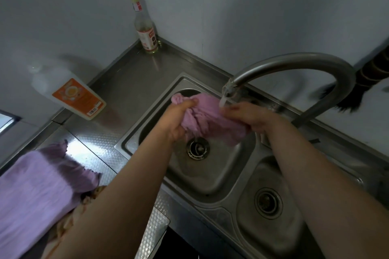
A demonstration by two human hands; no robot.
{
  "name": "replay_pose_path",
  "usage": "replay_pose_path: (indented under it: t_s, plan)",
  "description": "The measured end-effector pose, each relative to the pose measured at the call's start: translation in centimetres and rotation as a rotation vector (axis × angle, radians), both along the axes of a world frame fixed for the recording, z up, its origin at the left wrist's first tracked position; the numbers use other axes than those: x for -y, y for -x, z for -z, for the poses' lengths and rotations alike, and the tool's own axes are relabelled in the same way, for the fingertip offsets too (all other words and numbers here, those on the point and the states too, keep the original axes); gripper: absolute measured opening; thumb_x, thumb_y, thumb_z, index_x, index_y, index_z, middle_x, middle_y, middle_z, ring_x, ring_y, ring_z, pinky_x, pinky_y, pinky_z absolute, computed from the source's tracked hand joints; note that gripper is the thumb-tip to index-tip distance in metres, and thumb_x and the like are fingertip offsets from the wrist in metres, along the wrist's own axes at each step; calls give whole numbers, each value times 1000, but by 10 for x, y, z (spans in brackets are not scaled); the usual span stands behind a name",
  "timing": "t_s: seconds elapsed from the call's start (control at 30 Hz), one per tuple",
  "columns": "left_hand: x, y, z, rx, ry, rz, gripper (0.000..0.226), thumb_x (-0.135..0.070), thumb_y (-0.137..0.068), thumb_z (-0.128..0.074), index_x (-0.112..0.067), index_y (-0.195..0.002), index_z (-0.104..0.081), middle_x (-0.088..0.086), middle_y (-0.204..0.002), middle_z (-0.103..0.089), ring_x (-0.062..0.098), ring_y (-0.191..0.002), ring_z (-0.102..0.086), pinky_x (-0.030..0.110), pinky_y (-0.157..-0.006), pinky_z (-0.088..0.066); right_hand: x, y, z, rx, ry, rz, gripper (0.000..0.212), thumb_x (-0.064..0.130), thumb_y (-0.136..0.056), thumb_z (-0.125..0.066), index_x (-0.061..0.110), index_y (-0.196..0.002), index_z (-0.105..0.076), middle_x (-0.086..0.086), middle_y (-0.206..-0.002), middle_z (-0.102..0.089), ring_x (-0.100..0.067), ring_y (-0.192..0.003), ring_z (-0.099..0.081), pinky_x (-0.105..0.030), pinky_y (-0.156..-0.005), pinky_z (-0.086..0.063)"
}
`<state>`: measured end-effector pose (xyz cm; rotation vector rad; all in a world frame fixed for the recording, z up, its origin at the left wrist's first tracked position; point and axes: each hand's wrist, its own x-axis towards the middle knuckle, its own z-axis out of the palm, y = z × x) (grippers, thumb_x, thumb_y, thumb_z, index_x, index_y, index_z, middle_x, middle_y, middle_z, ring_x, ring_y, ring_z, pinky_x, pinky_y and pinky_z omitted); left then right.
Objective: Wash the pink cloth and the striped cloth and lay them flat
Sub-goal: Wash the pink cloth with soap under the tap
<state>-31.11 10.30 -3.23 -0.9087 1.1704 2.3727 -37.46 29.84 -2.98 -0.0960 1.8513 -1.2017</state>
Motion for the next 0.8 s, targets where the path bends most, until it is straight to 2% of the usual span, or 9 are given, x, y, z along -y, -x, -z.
replay_pose_path:
  t_s: [0.1,0.17,0.23,0.3,0.37,0.47,0.6,0.7,0.8]
  plan:
    - [9,5,1,-6,-42,-144,33,-6,-92,-56,2,-124,-53,23,-115,-64,31,-101,-67,39,-78,-58,-19,-6,5,-7,-127,-242,17,30,-80,-70,15,-89,-70,-4,-91,-73,-17,-87,-68,-30,-82,-54]
    - [12,6,4,-36,-96,-231,23,-4,-96,-48,1,-118,-54,22,-115,-62,29,-104,-65,38,-80,-59,-24,-7,11,-57,-86,-94,36,43,-74,-73,14,-95,-70,-8,-104,-71,-25,-104,-65,-40,-96,-50]
    - [8,4,8,-3,-146,-247,22,-7,-98,-46,1,-117,-54,22,-121,-60,30,-114,-61,40,-92,-54,-23,-9,15,-30,129,192,51,53,-70,-75,13,-102,-70,-13,-111,-68,-30,-107,-62,-44,-91,-52]
    - [-3,1,8,60,-172,-271,14,-11,-99,-47,-3,-98,-58,15,-112,-62,27,-114,-61,41,-103,-46,-6,-20,6,-58,269,381,29,44,-87,-63,19,-101,-69,-15,-109,-67,-30,-103,-63,-42,-84,-53]
    - [-20,0,7,108,-153,-256,24,-19,-100,-45,-6,-83,-57,14,-94,-62,25,-99,-63,41,-104,-45,25,-36,-6,-253,183,335,22,36,-97,-48,23,-94,-65,-9,-96,-66,-24,-92,-65,-38,-81,-54]
    - [-55,-3,-11,112,-62,-174,29,-29,-98,-48,-5,-92,-64,15,-86,-64,27,-90,-66,38,-90,-53,59,-46,-10,-556,-45,288,39,45,-98,-43,15,-82,-63,-7,-78,-67,-19,-73,-68,-38,-73,-58]
    - [-67,1,-21,115,-72,-222,30,-21,-100,-47,-14,-73,-57,5,-71,-57,15,-66,-57,30,-66,-52,62,-36,-11,-464,-82,464,40,40,-98,-44,14,-72,-60,-17,-79,-68,-31,-74,-67,-47,-72,-57]
    - [-53,8,-16,143,-27,-247,29,-29,-100,-44,-17,-75,-53,2,-72,-51,12,-62,-50,28,-65,-45,70,-55,-9,-469,-84,301,45,41,-100,-36,12,-76,-61,-11,-73,-66,-25,-70,-67,-35,-64,-53]
    - [-66,2,-23,224,-66,-133,36,-31,-97,-48,-12,-69,-61,3,-55,-60,14,-49,-58,26,-55,-46,61,-36,-3,-438,-106,425,35,28,-100,-41,17,-68,-51,-2,-67,-56,-25,-69,-60,-25,-60,-47]
